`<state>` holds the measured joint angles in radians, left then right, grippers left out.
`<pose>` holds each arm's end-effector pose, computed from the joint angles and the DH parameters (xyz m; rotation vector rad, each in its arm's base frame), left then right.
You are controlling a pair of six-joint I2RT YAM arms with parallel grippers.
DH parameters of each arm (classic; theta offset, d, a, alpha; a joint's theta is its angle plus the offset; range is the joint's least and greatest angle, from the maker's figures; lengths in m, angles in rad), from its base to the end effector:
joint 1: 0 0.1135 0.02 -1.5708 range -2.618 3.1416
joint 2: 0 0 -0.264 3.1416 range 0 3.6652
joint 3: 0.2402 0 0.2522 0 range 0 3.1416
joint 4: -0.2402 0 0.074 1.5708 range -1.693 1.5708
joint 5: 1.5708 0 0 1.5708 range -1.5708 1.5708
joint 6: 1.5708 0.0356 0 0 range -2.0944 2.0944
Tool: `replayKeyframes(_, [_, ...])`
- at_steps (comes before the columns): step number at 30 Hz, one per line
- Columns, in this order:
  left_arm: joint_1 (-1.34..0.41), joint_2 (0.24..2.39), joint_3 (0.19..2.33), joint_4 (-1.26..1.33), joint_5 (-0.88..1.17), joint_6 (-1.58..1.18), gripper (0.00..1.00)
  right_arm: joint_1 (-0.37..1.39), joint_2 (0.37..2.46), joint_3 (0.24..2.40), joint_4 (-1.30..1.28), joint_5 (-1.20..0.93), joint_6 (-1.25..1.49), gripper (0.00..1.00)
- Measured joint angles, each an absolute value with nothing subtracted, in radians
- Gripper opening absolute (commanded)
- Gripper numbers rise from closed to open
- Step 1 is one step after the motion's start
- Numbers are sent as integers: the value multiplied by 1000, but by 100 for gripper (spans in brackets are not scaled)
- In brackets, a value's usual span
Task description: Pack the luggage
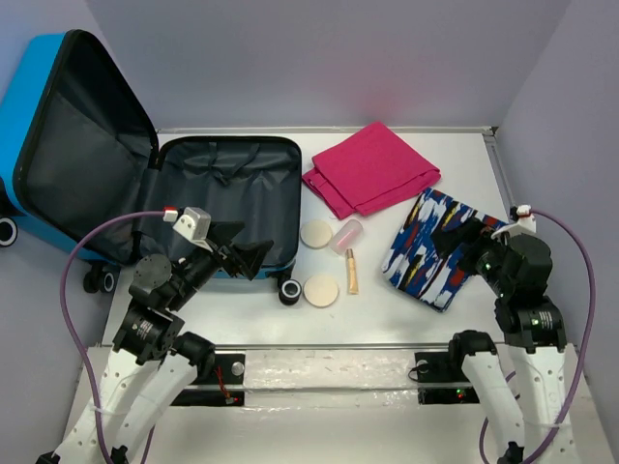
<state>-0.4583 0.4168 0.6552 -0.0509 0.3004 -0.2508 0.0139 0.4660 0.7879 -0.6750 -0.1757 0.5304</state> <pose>0.0927 -0.0575 0.3567 0.4038 1.3808 -0.7941 0.0998 0.0076 0.3288 0.3825 1.9171 0.5312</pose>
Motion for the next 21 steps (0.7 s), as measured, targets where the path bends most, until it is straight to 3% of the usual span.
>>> replayKeyframes(12, [-458,417,656,-50,299,-260,99,44,609,650,-513,-247,594,100])
replayKeyframes(18, [-456,443,656,-35,304,-270,99,351,772,653,-386,-73,636,98])
replayKeyframes(21, [-456,462,656,-35,307,-271,99,515,963,678,-300,35,665,95])
